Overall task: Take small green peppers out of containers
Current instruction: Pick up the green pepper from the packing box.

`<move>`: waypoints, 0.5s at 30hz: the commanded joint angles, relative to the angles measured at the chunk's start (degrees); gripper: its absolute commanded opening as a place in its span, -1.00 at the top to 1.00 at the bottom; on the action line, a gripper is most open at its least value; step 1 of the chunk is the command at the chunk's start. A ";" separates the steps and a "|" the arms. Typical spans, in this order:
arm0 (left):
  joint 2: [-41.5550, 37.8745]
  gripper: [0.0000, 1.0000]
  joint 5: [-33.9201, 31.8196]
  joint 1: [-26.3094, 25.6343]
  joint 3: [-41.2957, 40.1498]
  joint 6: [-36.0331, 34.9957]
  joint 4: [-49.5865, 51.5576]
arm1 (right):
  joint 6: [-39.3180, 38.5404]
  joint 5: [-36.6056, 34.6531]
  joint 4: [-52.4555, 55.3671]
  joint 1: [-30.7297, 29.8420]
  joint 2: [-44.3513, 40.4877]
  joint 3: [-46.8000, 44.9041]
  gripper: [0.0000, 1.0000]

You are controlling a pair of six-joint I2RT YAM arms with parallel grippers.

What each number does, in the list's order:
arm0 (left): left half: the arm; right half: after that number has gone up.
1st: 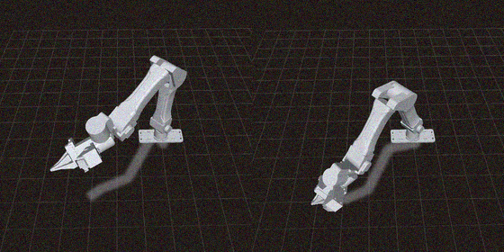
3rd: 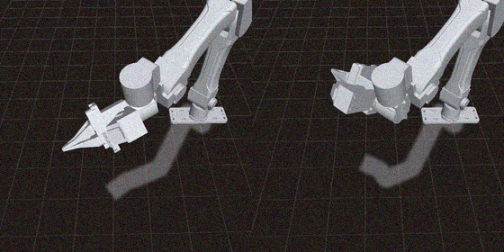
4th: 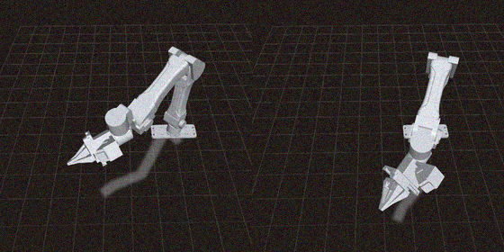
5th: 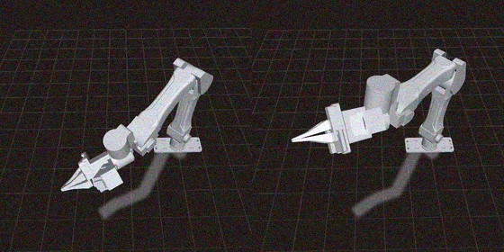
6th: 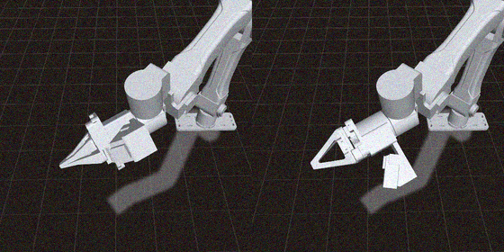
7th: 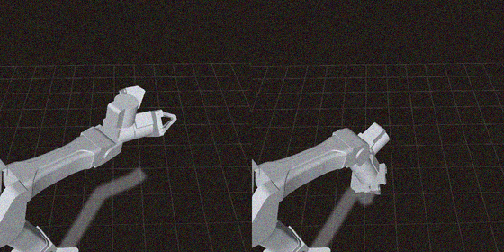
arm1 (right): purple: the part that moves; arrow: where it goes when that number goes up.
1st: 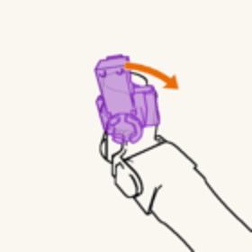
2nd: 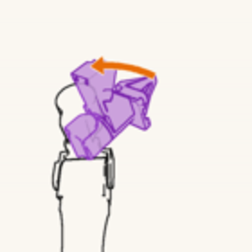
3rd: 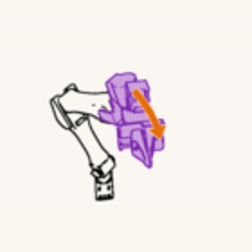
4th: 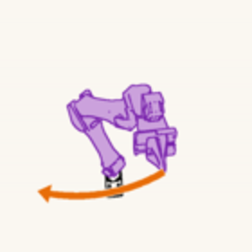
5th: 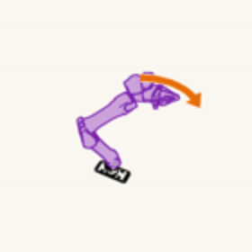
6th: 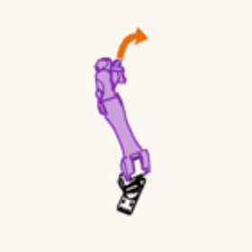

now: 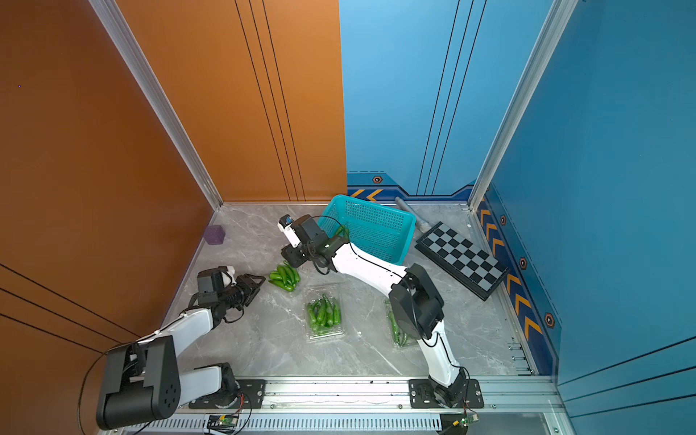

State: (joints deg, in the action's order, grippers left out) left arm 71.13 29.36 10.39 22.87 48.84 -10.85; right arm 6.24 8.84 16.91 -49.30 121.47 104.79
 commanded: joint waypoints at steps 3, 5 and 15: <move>-1.17 -0.05 -0.54 -0.28 -1.06 -1.71 1.16 | 0.56 2.23 5.05 -0.74 6.31 6.64 -0.09; -1.17 -0.05 -0.45 -0.28 -1.01 -1.80 1.17 | 0.54 2.23 5.97 -1.06 8.20 8.12 -0.11; -1.32 -0.07 -0.14 -0.26 -1.09 -2.00 1.11 | 1.09 3.18 7.49 -2.56 13.88 11.52 -0.22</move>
State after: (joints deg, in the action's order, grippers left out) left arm 70.81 29.36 10.39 22.81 48.18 -10.83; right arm 6.42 10.96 22.04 -51.22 133.99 114.48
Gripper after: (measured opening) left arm 0.531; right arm 0.608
